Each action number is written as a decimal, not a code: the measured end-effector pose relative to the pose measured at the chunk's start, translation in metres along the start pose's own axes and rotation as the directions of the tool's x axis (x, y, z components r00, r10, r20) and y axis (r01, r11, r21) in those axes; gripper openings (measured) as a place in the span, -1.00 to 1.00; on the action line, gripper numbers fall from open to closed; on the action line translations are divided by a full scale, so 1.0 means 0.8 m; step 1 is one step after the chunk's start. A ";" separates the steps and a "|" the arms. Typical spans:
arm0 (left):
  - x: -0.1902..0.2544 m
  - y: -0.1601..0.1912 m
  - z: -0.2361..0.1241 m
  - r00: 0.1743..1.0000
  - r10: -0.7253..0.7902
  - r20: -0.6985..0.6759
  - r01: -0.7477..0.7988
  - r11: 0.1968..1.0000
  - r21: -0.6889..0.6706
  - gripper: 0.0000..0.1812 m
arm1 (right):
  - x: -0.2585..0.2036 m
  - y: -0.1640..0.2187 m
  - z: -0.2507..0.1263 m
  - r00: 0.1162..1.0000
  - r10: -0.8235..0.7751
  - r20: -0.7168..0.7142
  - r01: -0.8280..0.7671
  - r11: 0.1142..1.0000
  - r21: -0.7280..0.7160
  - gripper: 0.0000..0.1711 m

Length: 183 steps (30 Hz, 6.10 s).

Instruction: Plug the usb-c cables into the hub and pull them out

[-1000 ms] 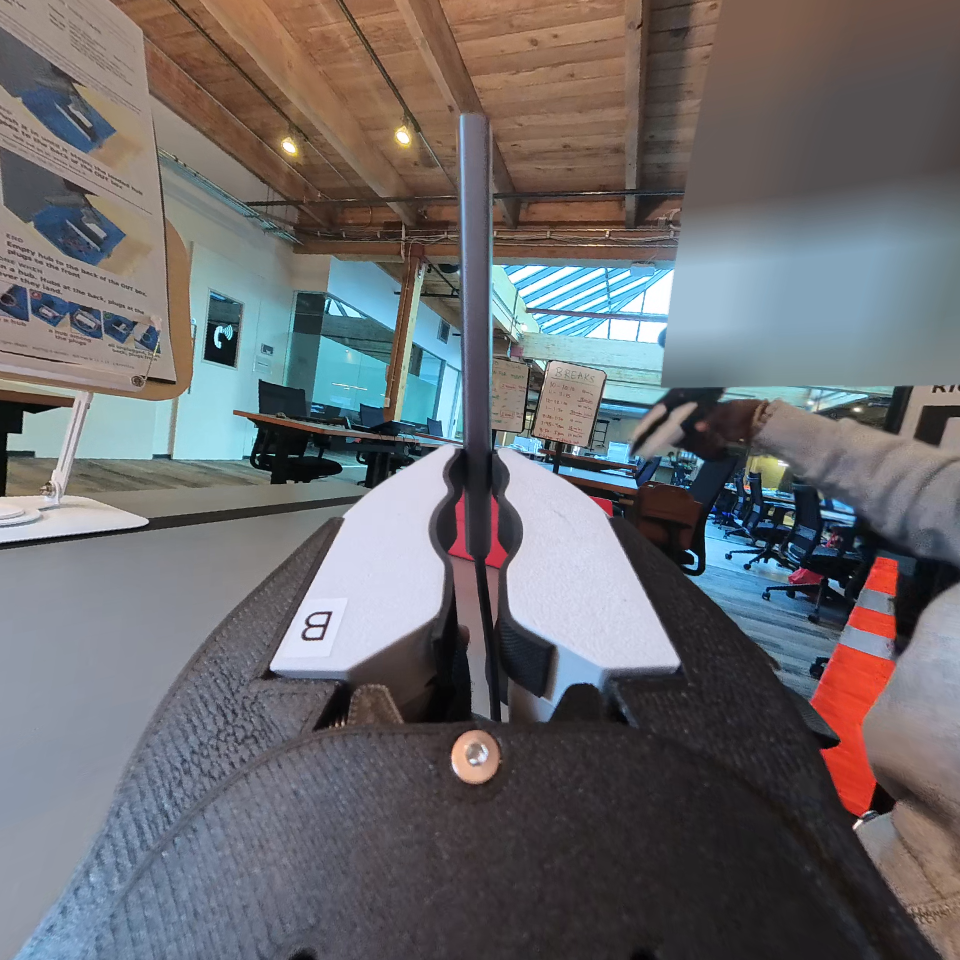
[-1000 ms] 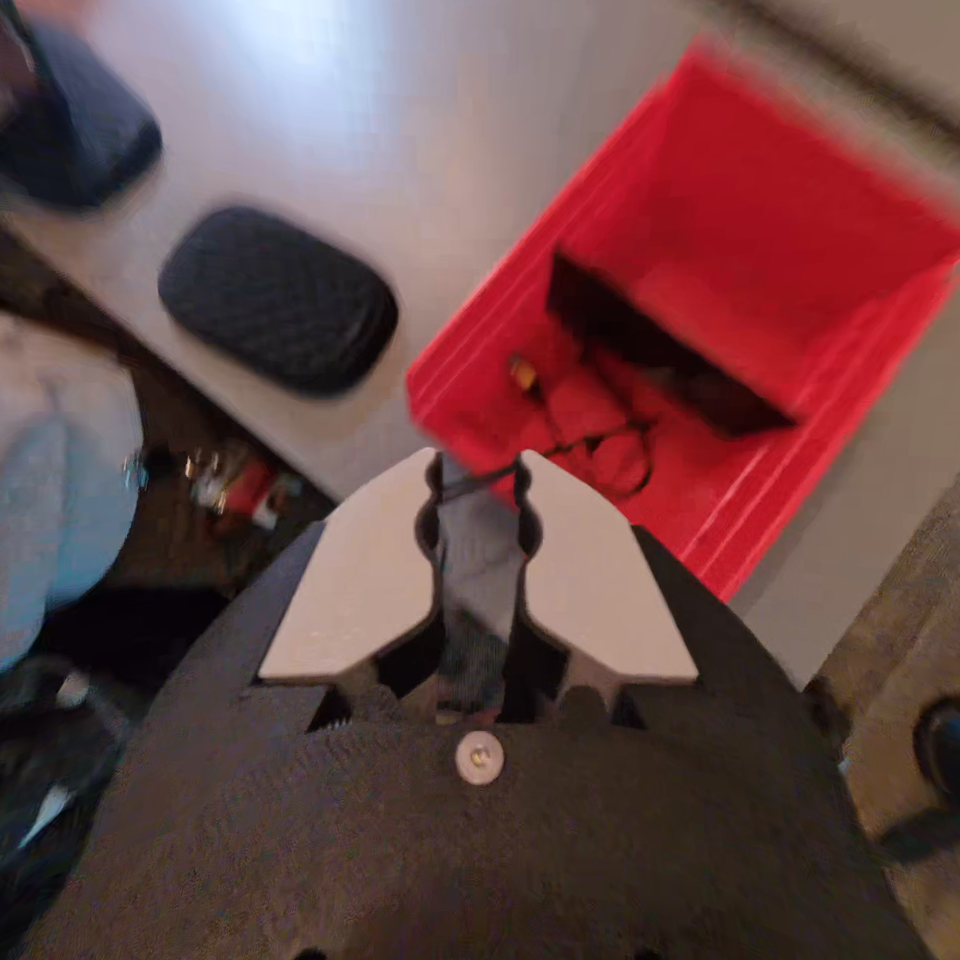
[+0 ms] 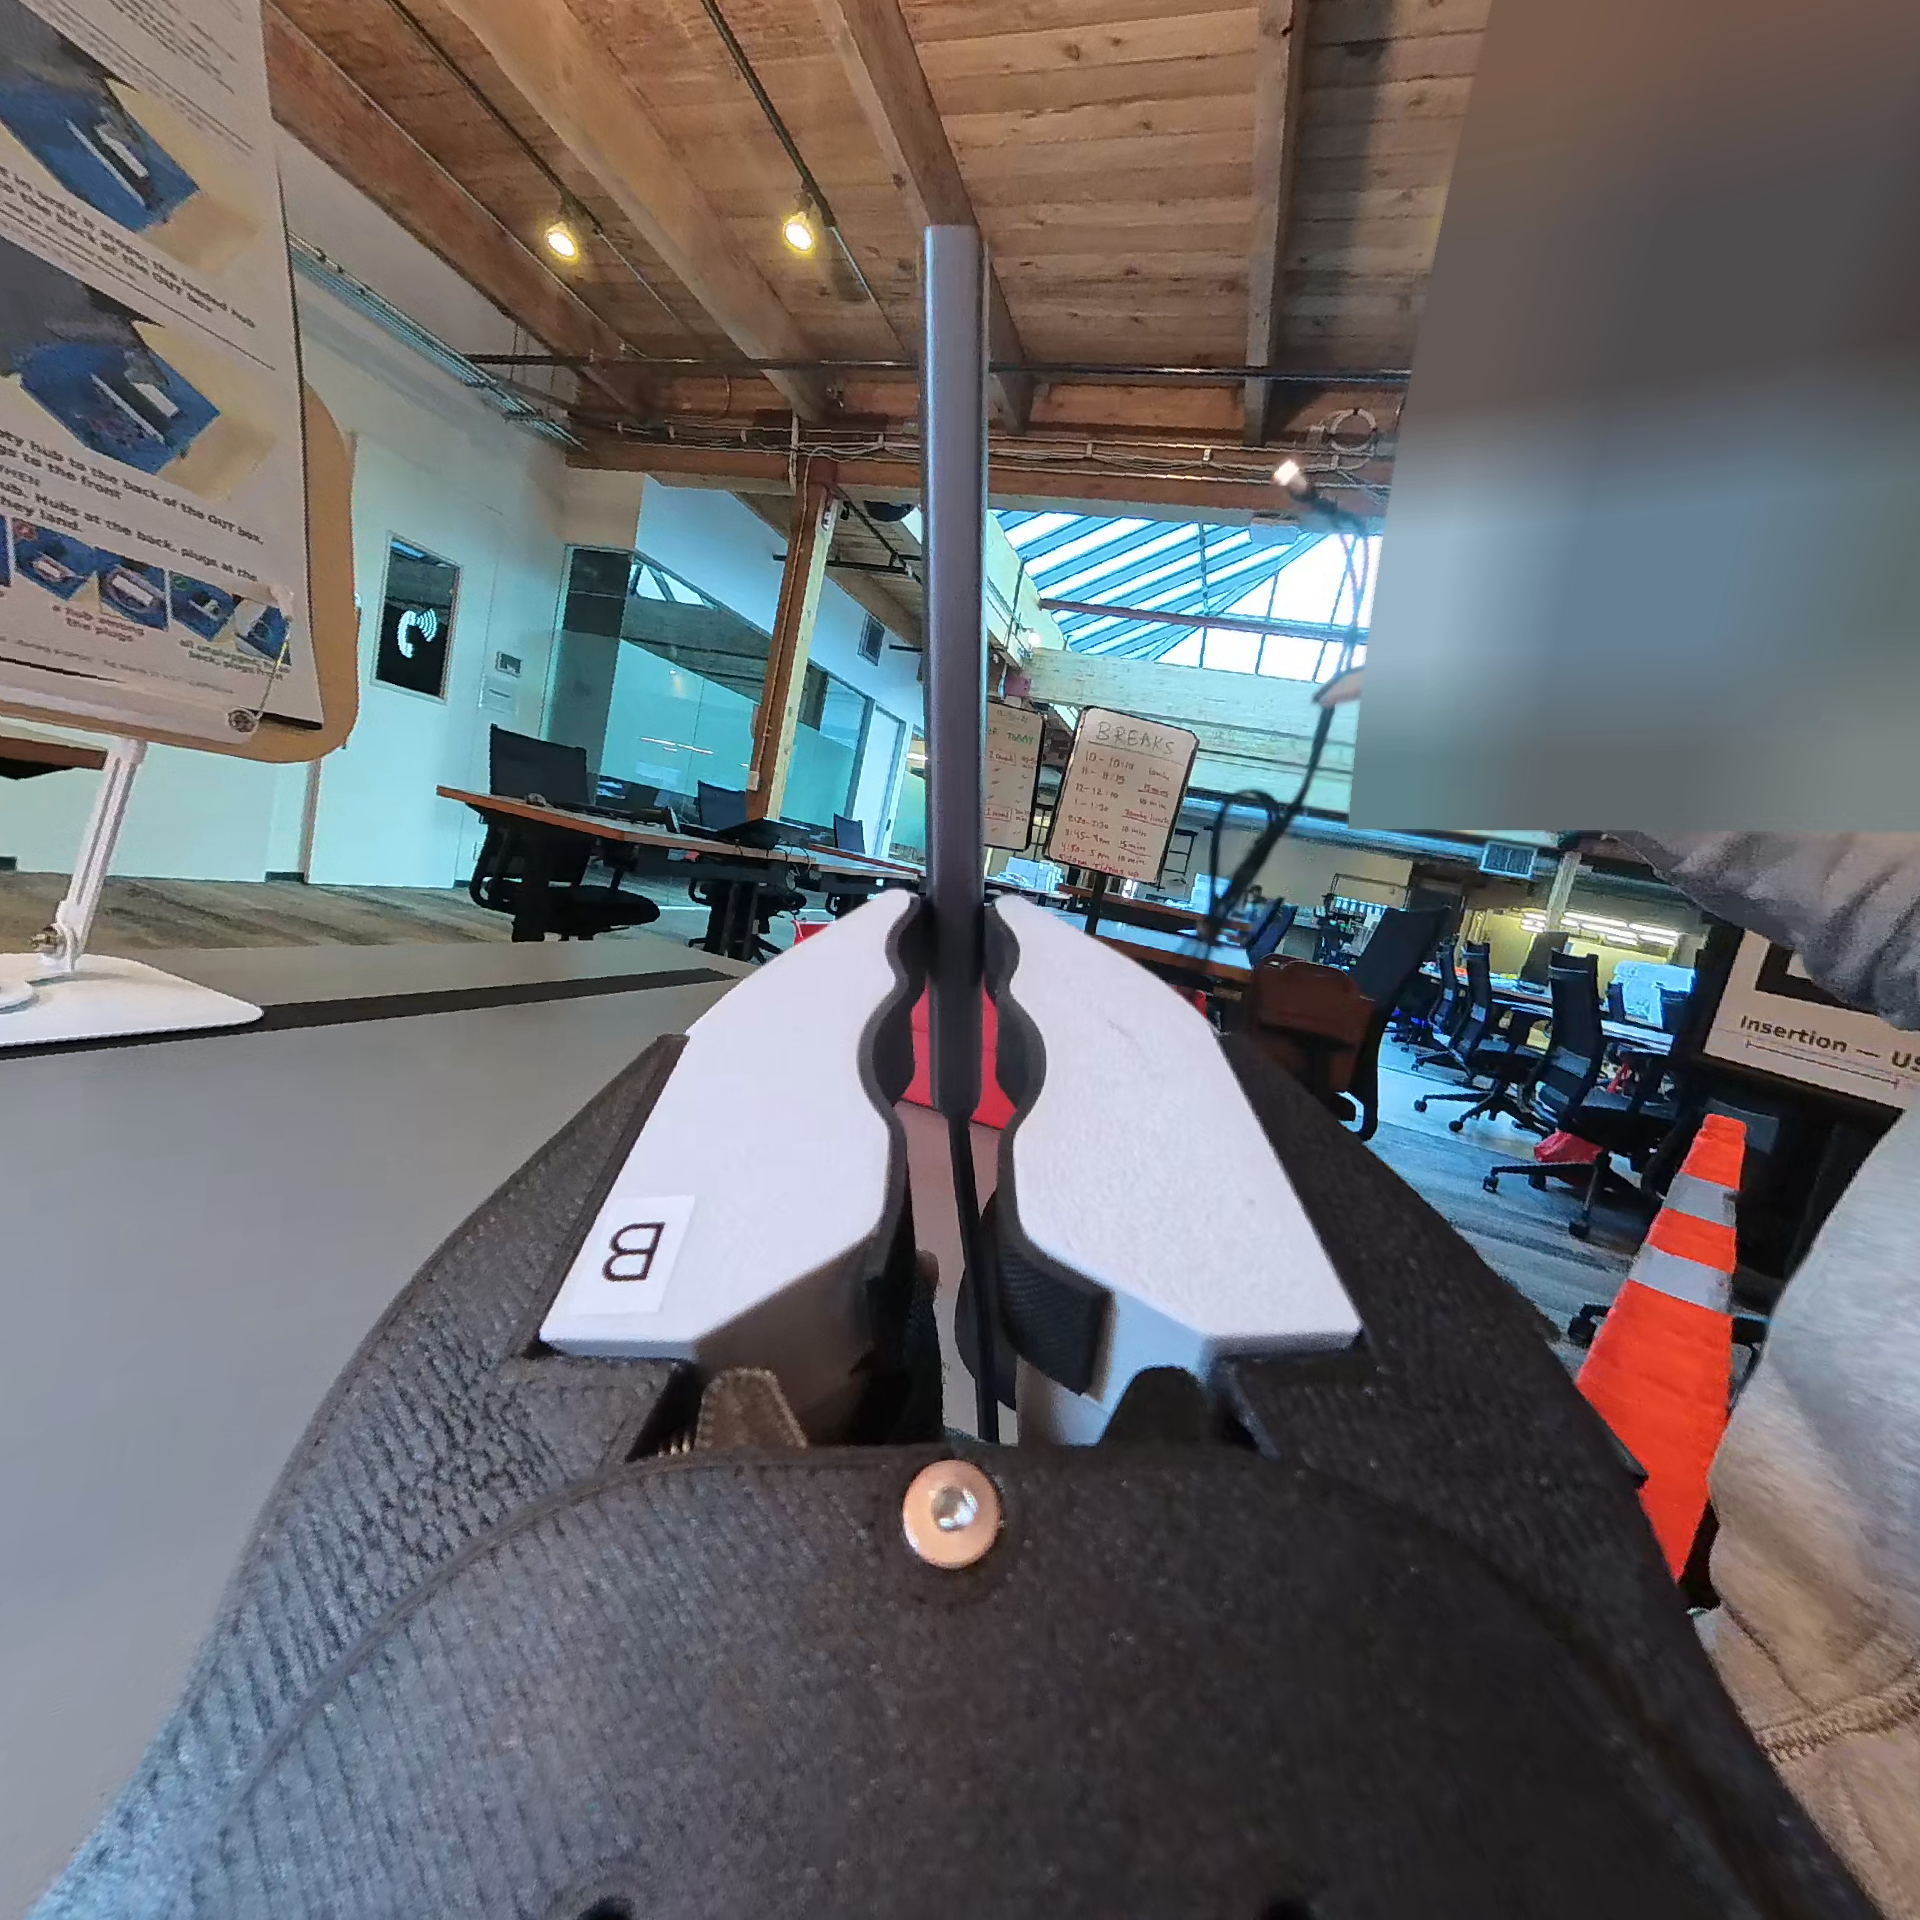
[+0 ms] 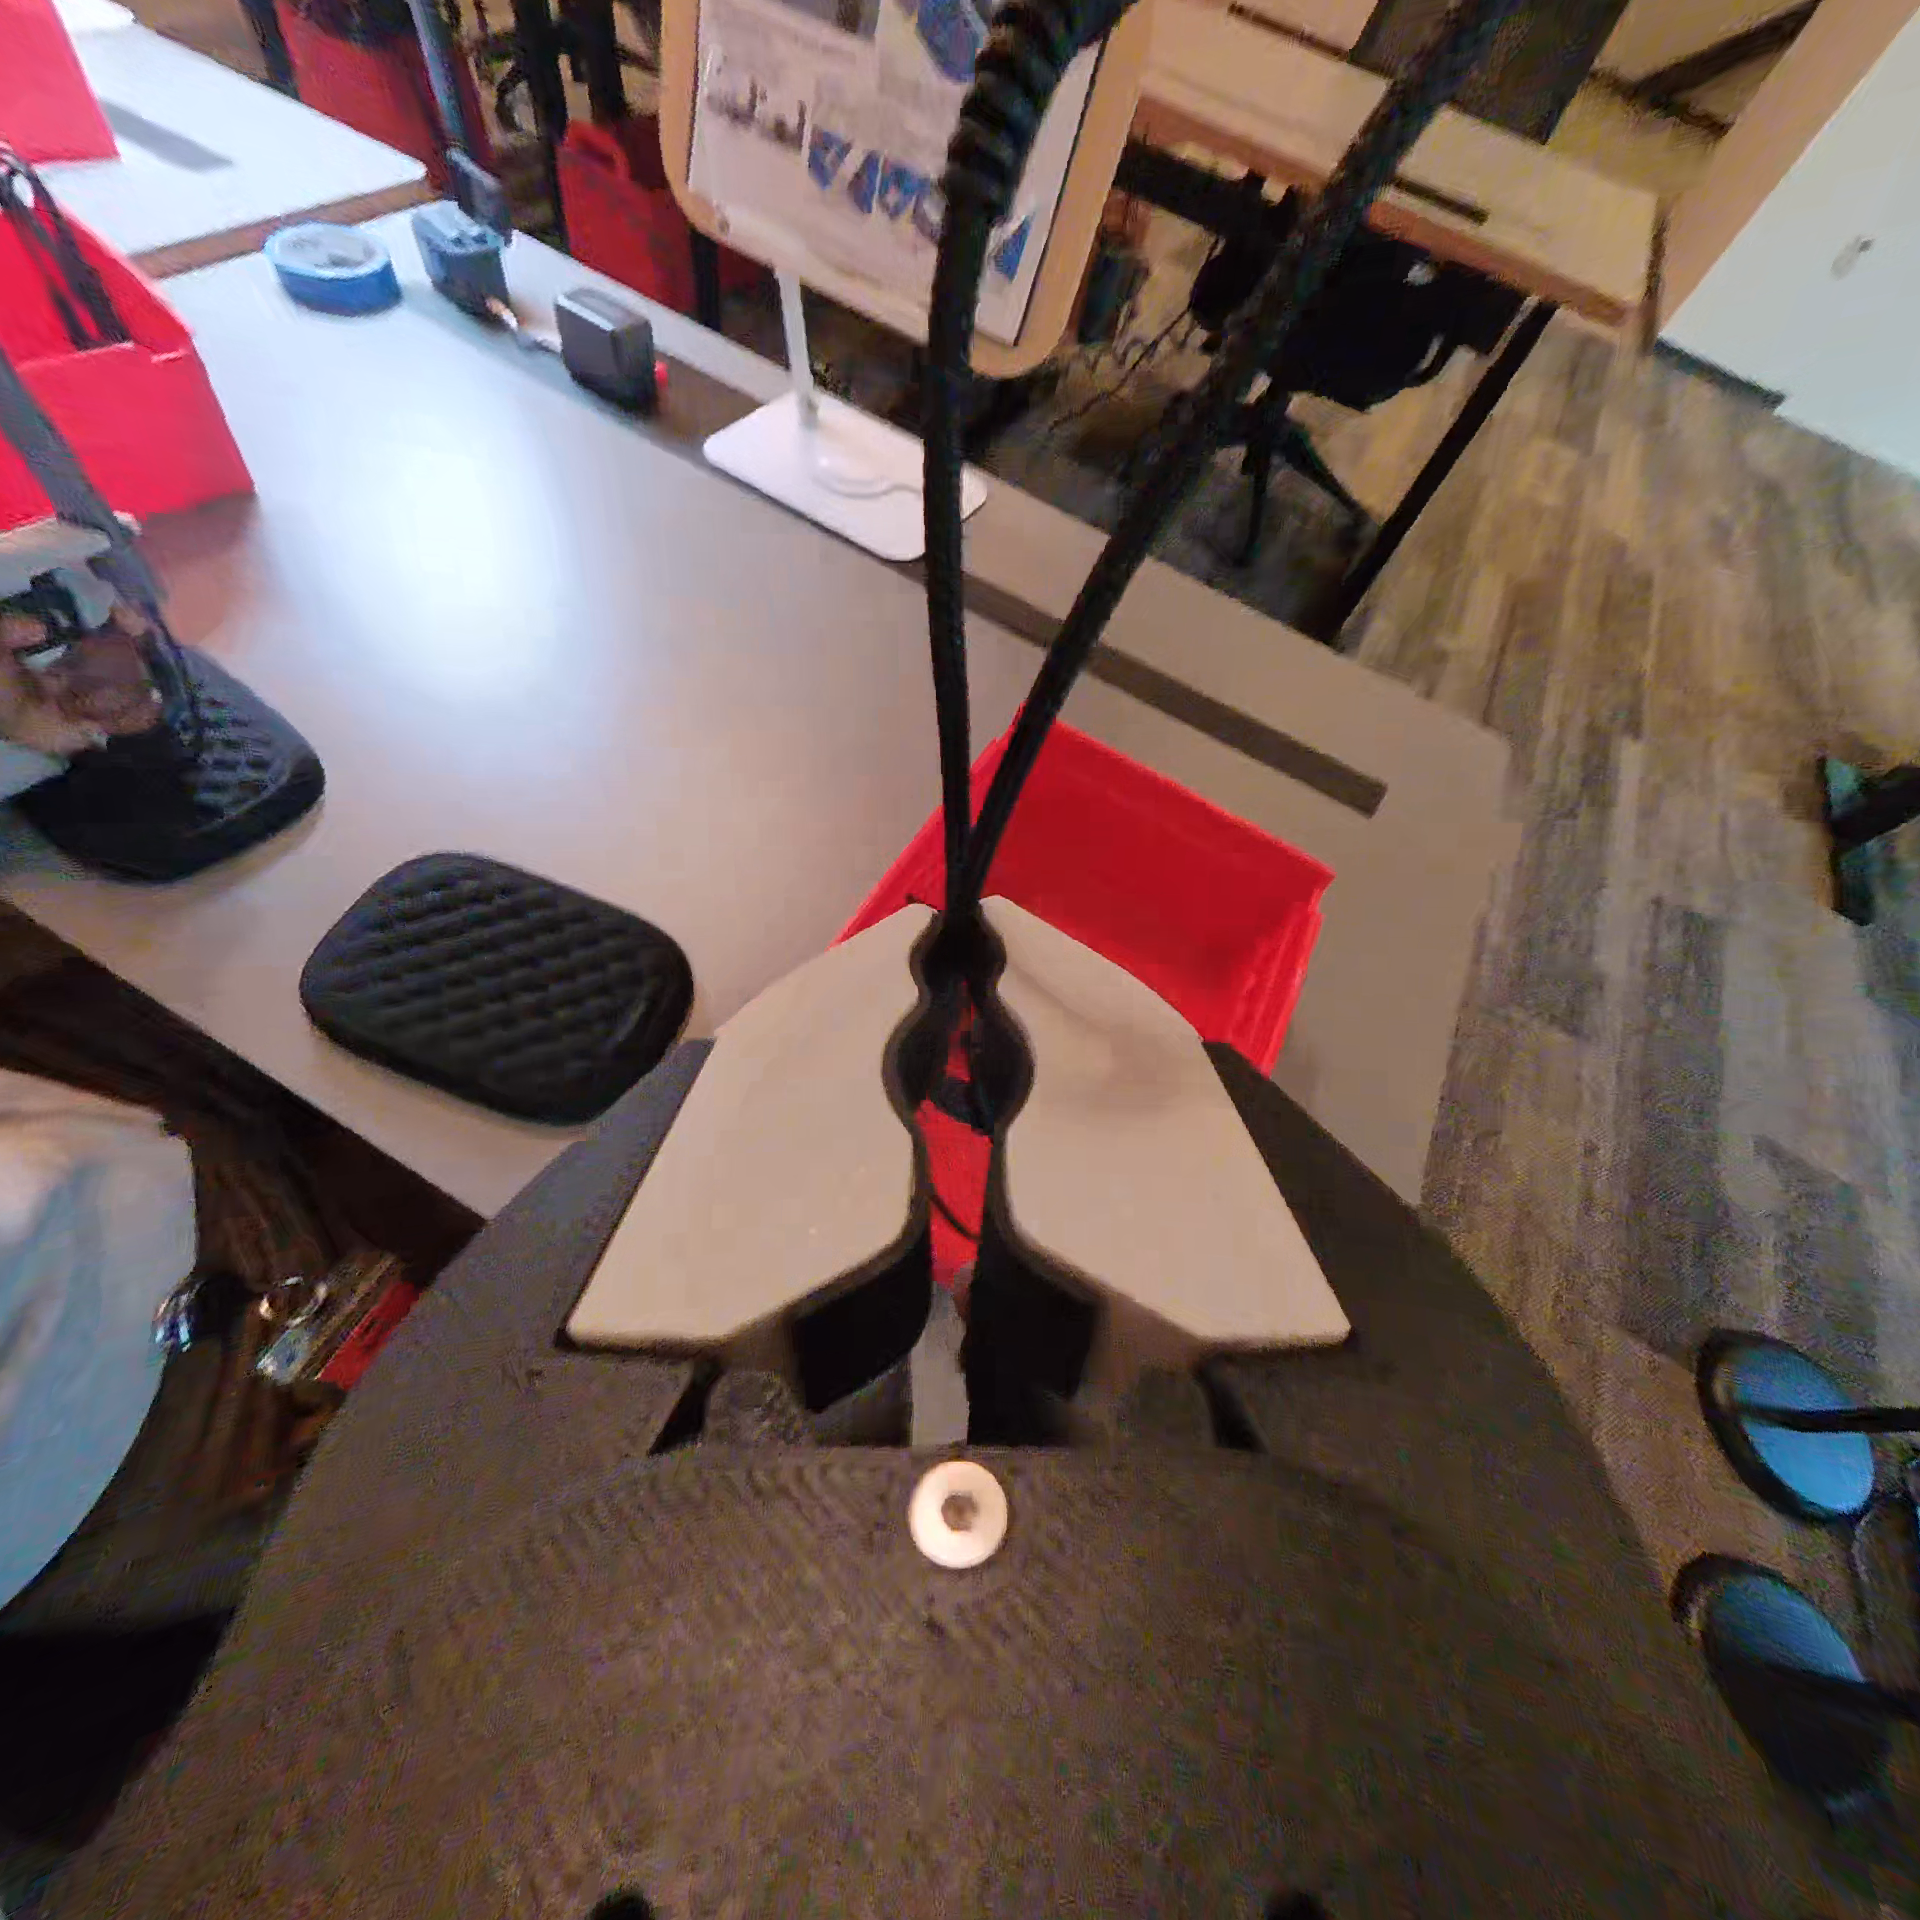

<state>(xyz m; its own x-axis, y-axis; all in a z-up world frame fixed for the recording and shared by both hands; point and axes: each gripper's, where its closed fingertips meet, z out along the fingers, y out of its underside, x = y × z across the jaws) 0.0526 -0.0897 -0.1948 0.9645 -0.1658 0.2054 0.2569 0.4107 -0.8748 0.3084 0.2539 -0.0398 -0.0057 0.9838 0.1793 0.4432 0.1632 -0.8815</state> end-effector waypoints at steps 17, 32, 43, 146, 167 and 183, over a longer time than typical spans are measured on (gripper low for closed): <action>0.001 0.003 0.001 1.000 0.006 -0.003 -0.006 1.000 -0.012 -0.88 | 0.032 0.044 0.112 0.998 0.033 -0.061 -0.025 0.990 0.136 -0.96; 0.002 0.003 0.001 1.000 0.010 -0.006 -0.010 1.000 -0.011 -0.88 | -0.051 0.185 0.224 0.659 0.728 0.187 -0.732 0.678 -0.060 -0.94; 0.002 0.002 0.000 1.000 0.009 -0.005 -0.009 1.000 -0.009 -0.88 | -0.018 0.207 0.215 0.969 0.246 -0.010 -0.241 0.939 -0.245 -0.22; -0.007 0.001 -0.001 0.999 -0.036 0.019 0.036 0.999 0.001 -0.88 | 0.030 0.168 0.215 0.901 -0.040 -0.432 -0.033 0.987 -0.160 -0.50; 0.052 0.015 -0.001 0.976 0.063 -0.208 -0.074 0.996 -0.043 -0.87 | -0.475 -0.047 0.282 0.672 -0.209 0.710 -0.360 0.746 0.560 -0.50; 0.057 0.023 0.001 0.971 0.072 -0.230 -0.091 0.993 -0.075 -0.88 | -0.474 -0.034 0.293 0.658 -0.138 0.740 -0.411 0.758 0.507 -0.77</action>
<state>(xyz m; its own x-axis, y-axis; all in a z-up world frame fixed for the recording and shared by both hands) 0.1012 -0.0888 -0.2009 0.9408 -0.3372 0.0355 0.1624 0.3560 -0.9203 0.0880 -0.1064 -0.1863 -0.7282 0.6802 -0.0838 -0.1159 -0.2428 -0.9631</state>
